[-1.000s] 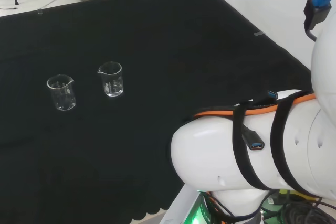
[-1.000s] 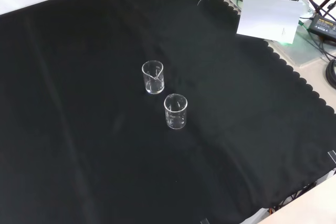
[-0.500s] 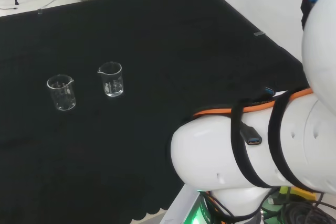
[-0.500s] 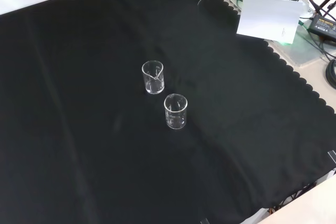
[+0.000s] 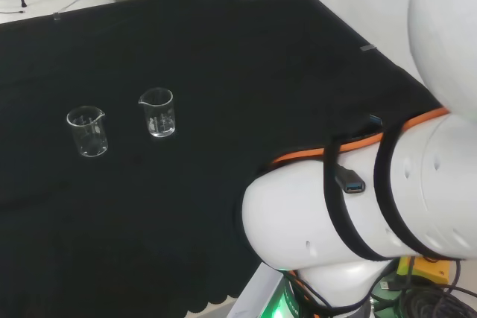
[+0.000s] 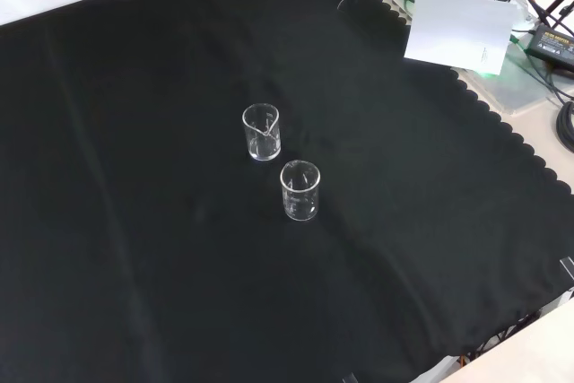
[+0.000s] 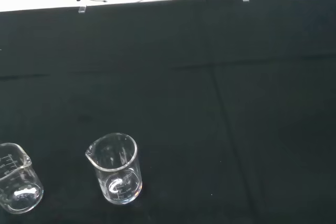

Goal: Pick up the beaker on the right.

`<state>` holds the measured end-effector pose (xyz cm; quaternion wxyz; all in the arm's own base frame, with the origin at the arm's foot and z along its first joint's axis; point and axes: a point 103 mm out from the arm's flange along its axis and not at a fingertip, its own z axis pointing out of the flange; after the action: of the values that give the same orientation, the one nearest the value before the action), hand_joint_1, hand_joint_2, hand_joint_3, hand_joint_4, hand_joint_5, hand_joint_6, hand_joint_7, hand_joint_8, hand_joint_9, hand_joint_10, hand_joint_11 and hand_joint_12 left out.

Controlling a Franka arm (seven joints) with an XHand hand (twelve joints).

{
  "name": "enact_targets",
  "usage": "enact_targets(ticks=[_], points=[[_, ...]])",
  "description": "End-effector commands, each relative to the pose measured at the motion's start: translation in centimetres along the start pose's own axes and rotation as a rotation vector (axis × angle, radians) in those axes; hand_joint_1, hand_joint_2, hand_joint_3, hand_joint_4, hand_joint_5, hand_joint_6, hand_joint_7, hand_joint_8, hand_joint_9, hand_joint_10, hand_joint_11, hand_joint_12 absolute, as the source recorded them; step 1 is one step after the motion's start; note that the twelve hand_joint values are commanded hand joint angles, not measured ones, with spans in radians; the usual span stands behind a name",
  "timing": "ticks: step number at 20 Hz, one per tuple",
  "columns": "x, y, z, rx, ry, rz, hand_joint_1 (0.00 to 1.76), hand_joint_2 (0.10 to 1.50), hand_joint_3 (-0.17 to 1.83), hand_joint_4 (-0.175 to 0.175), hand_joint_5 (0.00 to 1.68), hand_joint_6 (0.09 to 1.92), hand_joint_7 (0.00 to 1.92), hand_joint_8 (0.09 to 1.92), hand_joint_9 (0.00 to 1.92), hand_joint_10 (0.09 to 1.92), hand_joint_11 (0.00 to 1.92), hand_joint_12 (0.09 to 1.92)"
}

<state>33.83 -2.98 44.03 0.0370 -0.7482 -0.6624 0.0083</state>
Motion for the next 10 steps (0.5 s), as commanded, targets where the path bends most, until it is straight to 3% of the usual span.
enact_targets(ticks=[1,10], points=[[-1.2,4.3,4.4,0.039,0.058,0.032,0.53,1.09,0.25,-0.039,0.25,0.09,0.18,0.57,0.24,0.69,0.0,1.07],[-2.5,12.8,12.0,0.077,0.184,-0.039,0.66,0.87,0.54,-0.04,0.28,0.09,0.19,0.61,0.29,0.71,0.0,1.18]])
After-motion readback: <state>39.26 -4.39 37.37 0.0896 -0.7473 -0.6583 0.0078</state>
